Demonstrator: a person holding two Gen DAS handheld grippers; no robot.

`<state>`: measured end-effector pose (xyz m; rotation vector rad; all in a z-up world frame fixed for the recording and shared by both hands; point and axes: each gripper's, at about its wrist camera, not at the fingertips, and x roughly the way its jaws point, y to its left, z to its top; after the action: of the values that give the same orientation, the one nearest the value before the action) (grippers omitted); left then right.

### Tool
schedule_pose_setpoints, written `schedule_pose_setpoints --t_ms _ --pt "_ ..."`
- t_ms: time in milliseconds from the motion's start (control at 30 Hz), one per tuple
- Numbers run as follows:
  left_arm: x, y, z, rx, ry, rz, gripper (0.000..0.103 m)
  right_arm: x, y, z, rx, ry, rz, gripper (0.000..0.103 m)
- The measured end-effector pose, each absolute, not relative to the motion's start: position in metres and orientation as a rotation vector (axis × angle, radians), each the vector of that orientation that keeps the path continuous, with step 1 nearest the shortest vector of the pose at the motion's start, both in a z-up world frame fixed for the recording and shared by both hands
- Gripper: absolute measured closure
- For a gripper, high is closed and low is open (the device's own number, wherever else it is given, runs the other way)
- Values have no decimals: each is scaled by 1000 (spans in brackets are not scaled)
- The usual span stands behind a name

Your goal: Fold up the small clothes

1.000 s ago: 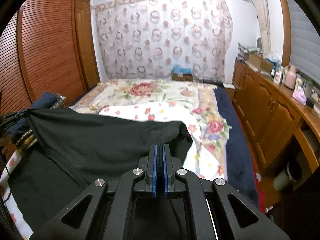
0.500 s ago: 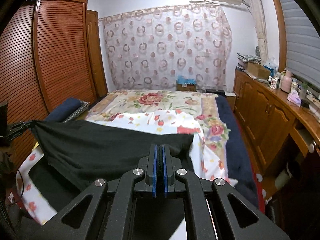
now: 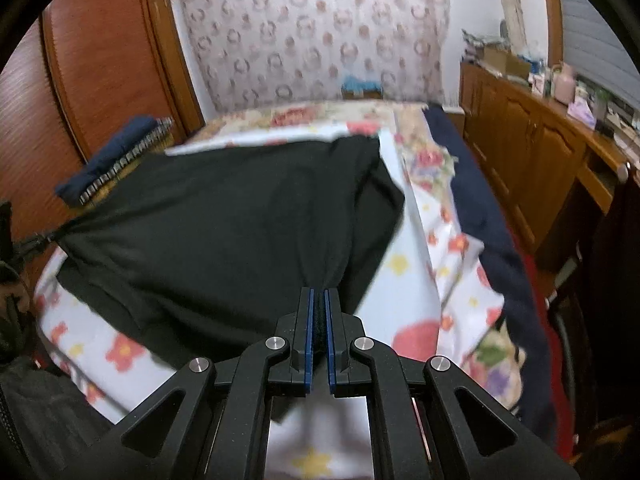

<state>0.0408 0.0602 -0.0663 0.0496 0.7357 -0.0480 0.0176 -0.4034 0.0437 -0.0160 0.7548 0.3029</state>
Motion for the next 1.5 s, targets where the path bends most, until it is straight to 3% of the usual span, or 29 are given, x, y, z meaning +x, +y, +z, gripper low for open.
schedule_pose_setpoints --t_ms 567,700,767,1433,1467,1500 --pt "43 57 -87 75 789 -67 98 -15 -357 43 -149 705 276 94" --pt "42 57 -89 78 789 -67 98 -20 -354 46 -162 707 279 78" --pt "42 56 -91 79 790 -61 98 -23 -353 46 -172 712 280 74" --pt "42 53 -96 86 799 -50 98 -20 -343 21 -277 800 290 75" --pt "42 53 -96 88 799 -49 98 -21 -344 21 -285 800 288 77" --pt "42 53 -96 88 799 -48 98 -23 -345 21 -293 803 280 92"
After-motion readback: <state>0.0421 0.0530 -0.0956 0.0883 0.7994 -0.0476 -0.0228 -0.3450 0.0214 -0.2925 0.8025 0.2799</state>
